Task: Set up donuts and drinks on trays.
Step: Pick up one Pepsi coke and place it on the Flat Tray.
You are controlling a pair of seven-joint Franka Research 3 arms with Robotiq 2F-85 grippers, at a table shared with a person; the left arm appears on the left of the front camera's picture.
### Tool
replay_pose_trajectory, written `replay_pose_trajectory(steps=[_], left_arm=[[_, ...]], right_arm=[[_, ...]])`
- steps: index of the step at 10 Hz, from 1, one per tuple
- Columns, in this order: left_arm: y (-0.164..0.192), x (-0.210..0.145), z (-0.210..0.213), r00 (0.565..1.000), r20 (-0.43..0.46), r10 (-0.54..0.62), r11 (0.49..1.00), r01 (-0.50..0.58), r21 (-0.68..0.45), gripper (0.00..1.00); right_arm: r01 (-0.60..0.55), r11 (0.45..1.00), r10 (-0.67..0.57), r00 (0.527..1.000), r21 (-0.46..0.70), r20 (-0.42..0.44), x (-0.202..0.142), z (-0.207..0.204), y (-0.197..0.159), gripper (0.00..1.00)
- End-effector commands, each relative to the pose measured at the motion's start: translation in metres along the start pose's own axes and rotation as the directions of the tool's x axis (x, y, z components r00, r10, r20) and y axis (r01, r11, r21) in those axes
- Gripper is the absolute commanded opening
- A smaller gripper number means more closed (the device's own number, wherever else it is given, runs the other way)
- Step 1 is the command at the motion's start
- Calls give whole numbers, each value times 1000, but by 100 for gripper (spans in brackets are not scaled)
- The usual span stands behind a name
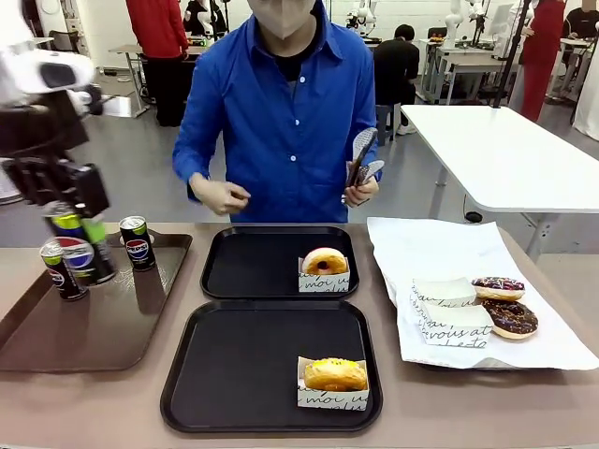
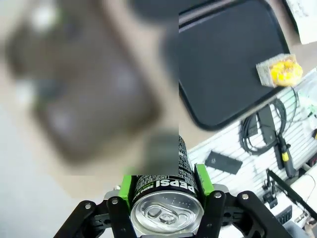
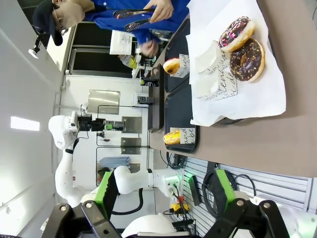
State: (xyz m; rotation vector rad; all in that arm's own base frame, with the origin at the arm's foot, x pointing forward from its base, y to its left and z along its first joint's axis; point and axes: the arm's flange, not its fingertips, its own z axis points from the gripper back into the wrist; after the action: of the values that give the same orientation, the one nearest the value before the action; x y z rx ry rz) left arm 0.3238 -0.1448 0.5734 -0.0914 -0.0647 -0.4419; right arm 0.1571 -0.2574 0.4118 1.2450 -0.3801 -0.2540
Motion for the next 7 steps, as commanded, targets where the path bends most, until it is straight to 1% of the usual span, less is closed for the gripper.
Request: replay_pose_trajectory(steps=[1,2,3,4,5,6,7], left_arm=[[-30,52,-18,997,67,23,998,-27,64,58],[-39,87,-35,998,62,27,993,-34,109,58],[-44,122,-54,999,22,38,994,-40,104,58],[-50,149,-70,999,16,43,993,-44,107,58],[-60,170,-86,999,22,44,991,-47,127,58],[-69,184,-99,997,54,50,981,-59,187,58],[-68,200,-110,997,58,60,980,-70,188,58]], right_arm=[[-14,1000,13,1000,13,3,-1,1,1,100],[-14,1000,13,1000,13,3,-1,1,1,100],[-14,1000,13,1000,13,3,-1,1,1,100],[-14,1000,13,1000,13,3,-1,1,1,100],[-14,1000,13,1000,13,3,-1,1,1,100],[-14,1000,13,1000,13,3,-1,1,1,100],[-14,1000,13,1000,13,3,-1,1,1,100]])
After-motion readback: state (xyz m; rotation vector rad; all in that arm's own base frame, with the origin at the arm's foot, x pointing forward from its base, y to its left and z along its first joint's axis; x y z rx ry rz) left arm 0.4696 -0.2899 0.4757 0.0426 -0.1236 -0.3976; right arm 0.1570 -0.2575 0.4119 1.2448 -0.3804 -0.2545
